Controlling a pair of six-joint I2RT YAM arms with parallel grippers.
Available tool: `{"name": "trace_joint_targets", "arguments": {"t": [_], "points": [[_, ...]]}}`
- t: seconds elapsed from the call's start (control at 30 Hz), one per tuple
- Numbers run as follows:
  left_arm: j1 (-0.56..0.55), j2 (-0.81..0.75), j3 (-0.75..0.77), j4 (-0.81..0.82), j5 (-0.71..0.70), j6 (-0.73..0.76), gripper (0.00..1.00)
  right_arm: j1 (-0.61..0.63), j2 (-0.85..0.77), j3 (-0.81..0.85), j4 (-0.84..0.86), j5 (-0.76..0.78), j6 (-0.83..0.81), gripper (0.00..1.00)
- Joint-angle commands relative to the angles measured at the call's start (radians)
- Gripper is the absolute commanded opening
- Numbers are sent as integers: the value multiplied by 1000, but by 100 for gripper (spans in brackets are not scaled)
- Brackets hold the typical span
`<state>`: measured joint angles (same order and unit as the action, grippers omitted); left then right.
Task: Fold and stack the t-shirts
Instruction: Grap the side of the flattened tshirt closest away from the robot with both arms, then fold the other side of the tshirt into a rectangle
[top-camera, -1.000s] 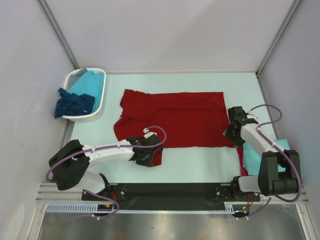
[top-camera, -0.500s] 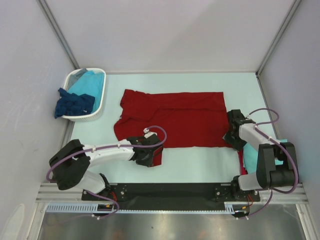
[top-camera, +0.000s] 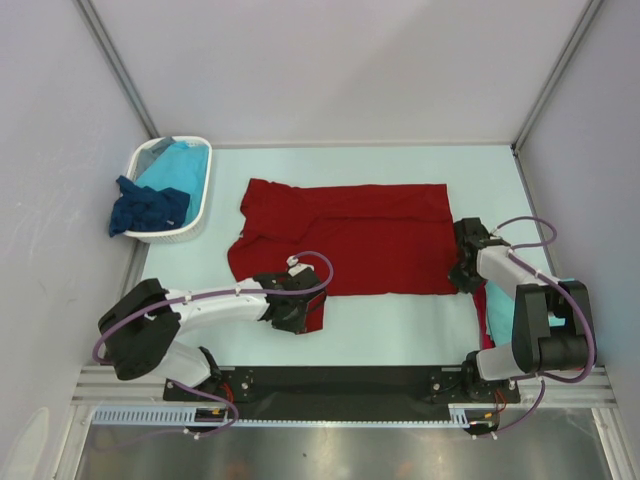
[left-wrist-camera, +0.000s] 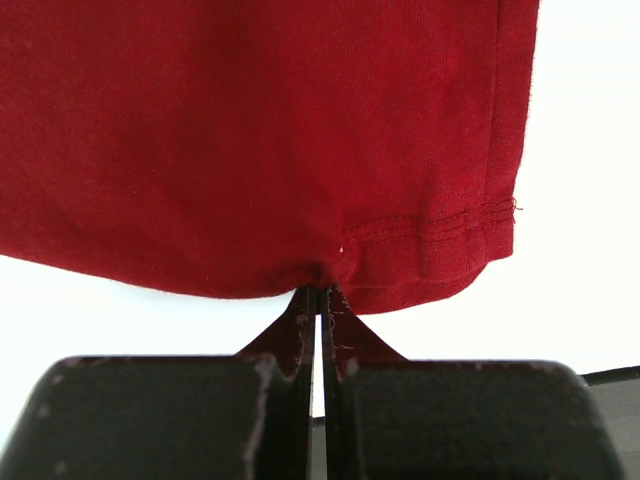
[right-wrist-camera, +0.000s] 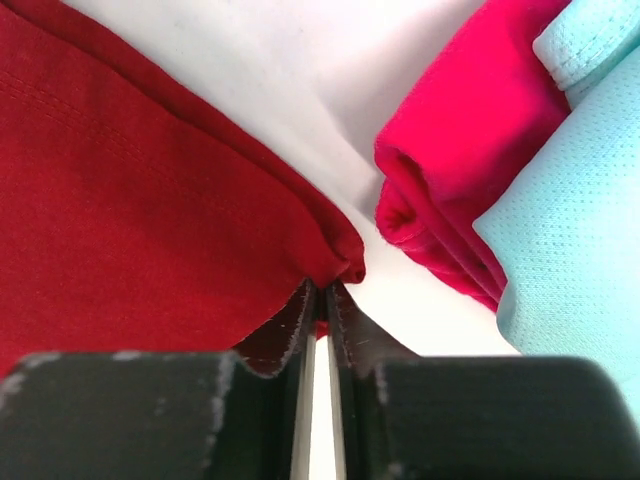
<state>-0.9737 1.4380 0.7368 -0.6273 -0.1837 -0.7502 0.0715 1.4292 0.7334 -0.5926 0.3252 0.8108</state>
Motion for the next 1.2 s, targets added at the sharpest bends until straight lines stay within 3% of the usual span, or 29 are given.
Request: {"name": "trace_joint_targets", "arguments": {"t": [0.0, 0.1, 0.5, 1.0, 1.17], "points": [[23, 50, -25, 69, -79, 12, 0, -6, 7, -15, -26, 38, 2, 9], [24, 48, -25, 67, -80, 12, 0, -3, -12, -17, -35, 43, 2, 0], [24, -45, -1, 22, -152, 3, 0, 86, -185, 34, -162, 136, -4, 0], [53, -122, 243, -153, -270, 11, 0, 149, -274, 139, -216, 196, -50, 0], [119, -110, 289, -166, -287, 37, 0, 137, -256, 172, -199, 193, -74, 0]]}}
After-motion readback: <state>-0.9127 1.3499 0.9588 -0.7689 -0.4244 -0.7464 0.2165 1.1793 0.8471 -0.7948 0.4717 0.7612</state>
